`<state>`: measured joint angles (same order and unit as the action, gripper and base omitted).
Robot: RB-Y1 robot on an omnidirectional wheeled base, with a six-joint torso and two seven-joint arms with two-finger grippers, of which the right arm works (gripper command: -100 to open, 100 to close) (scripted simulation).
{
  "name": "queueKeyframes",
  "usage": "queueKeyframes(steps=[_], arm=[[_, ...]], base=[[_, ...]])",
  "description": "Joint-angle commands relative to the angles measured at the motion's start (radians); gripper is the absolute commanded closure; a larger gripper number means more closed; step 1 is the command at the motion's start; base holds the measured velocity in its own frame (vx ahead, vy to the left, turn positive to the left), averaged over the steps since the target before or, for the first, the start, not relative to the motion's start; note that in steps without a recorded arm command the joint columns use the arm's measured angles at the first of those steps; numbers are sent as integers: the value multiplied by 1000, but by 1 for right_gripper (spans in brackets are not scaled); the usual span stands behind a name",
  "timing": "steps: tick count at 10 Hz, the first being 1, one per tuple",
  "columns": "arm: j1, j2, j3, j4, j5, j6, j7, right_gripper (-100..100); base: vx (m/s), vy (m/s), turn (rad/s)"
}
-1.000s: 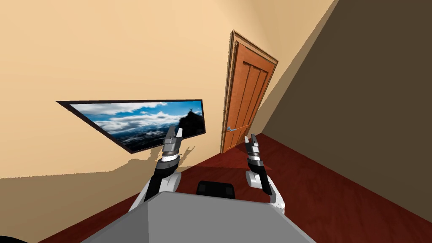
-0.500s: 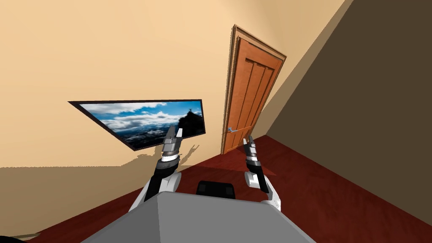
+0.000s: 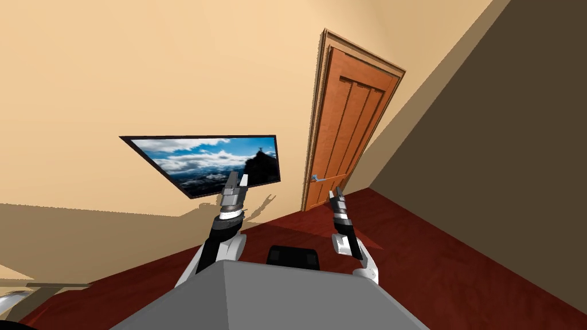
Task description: Pull the door open
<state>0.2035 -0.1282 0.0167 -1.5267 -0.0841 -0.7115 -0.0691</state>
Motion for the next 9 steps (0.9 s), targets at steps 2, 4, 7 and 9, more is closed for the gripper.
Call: queueKeyframes(steps=[2,4,7,9], arm=[[-23,-4,-1,65,-5,-17,-8,-100],[-37,-8,-1,112,-10,-23,-14,-100],[-67,-16,-2,196,-19,-35,-28,-100],[-81,-19,-2,238,-24,-41,-34,-100]], base=[[13,-41,42],[36,-74,160],[31,-86,137],[14,-78,89]])
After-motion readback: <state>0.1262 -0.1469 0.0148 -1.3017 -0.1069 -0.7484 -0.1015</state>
